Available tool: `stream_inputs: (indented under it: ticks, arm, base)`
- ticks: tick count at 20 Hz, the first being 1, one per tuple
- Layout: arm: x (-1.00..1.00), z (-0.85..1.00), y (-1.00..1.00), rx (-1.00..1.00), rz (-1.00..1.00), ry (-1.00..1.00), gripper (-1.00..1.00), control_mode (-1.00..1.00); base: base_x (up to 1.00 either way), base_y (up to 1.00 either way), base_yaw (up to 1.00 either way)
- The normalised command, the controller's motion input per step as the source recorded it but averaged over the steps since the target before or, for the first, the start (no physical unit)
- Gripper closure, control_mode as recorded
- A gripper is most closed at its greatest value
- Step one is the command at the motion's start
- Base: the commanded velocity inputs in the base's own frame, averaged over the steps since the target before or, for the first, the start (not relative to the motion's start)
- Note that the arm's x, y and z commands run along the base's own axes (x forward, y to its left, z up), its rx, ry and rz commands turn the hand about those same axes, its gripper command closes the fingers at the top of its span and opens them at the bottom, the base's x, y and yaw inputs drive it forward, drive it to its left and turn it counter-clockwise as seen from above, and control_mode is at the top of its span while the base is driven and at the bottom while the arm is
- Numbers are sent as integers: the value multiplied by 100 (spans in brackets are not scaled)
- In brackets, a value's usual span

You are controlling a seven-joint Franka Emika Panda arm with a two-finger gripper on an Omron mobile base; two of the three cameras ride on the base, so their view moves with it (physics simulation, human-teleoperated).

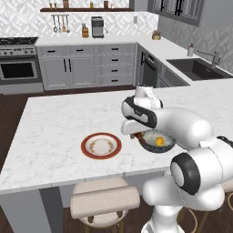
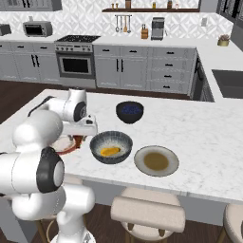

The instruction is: Pick the chicken drumstick and corn from their plates and place them in the bowl. Then put the bowl in the fridge.

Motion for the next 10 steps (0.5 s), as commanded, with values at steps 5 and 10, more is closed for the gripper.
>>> stream_inputs:
  ticks: [5,10]
  arm:
    - [20,18,-100,3,-30,2,100,-100]
    - [66,0,-78,3,-24,5,100,-100]
  base:
    - [0,0,0]
    - [0,0,0]
